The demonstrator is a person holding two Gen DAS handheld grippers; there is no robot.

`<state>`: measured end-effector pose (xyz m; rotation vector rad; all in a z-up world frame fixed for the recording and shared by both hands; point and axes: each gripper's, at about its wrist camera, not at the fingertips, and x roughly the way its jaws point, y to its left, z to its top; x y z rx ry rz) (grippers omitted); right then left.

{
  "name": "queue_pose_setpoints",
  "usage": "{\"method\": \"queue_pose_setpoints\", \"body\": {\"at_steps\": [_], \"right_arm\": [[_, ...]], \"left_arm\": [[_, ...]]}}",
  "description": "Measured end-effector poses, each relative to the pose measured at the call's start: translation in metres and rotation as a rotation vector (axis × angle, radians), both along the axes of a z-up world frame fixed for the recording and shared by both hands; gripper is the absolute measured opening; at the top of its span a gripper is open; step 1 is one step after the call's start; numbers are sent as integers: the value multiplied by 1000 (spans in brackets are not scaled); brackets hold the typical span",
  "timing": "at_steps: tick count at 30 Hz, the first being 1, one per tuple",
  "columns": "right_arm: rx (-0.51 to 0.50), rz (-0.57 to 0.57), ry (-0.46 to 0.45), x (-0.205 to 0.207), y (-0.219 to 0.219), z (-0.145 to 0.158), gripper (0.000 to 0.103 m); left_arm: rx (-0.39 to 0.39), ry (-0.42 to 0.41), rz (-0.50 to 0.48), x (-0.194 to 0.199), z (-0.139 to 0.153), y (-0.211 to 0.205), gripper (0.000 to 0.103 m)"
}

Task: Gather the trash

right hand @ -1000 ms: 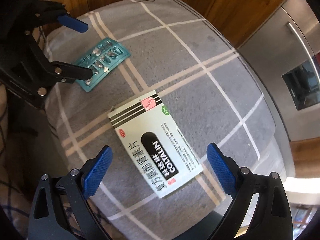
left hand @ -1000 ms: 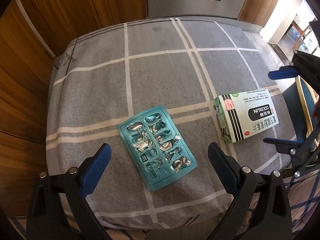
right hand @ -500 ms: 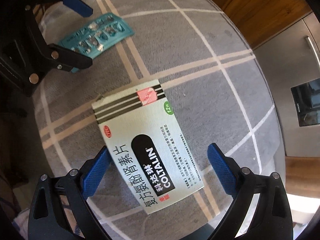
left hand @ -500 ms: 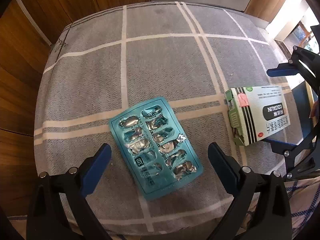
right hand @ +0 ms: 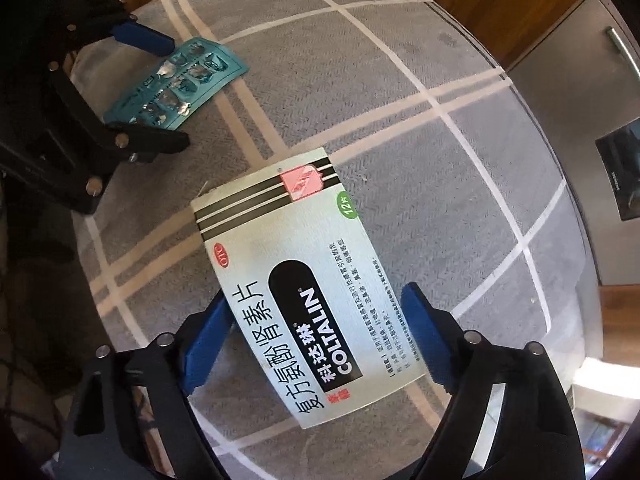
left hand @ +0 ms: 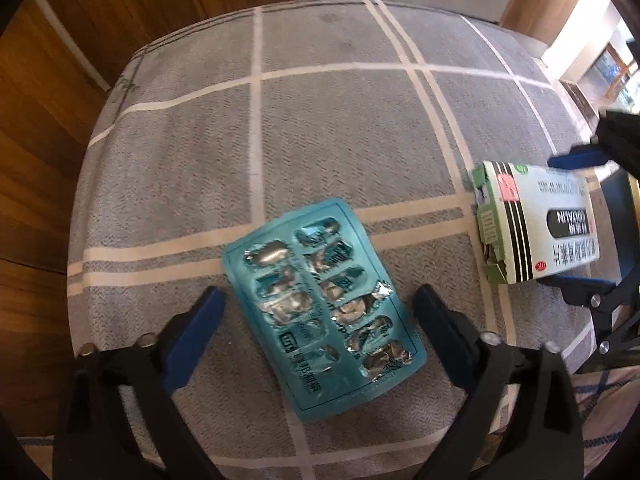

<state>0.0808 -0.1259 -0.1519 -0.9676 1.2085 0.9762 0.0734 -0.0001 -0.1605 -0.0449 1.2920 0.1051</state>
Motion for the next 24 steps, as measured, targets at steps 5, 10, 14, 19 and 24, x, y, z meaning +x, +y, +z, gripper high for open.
{"method": "queue_pose_setpoints", "body": {"at_steps": [5, 10, 14, 19, 24], "right_arm": [[10, -8, 3, 4, 3, 4, 81], [52, -41, -19, 13, 1, 19, 80], [84, -120, -54, 23, -13, 36, 79], [152, -241, -91, 34, -32, 66, 79], [230, -331, -166, 23, -43, 102, 78]], "left_arm": [[-41, -8, 15, 2, 5, 9, 72], [-49, -56, -22, 5, 17, 6, 70], [-34, -108, -62, 3, 28, 1, 70], [-45, -152, -68, 7, 46, -8, 70], [-59, -204, -93, 2, 66, -4, 70]]}}
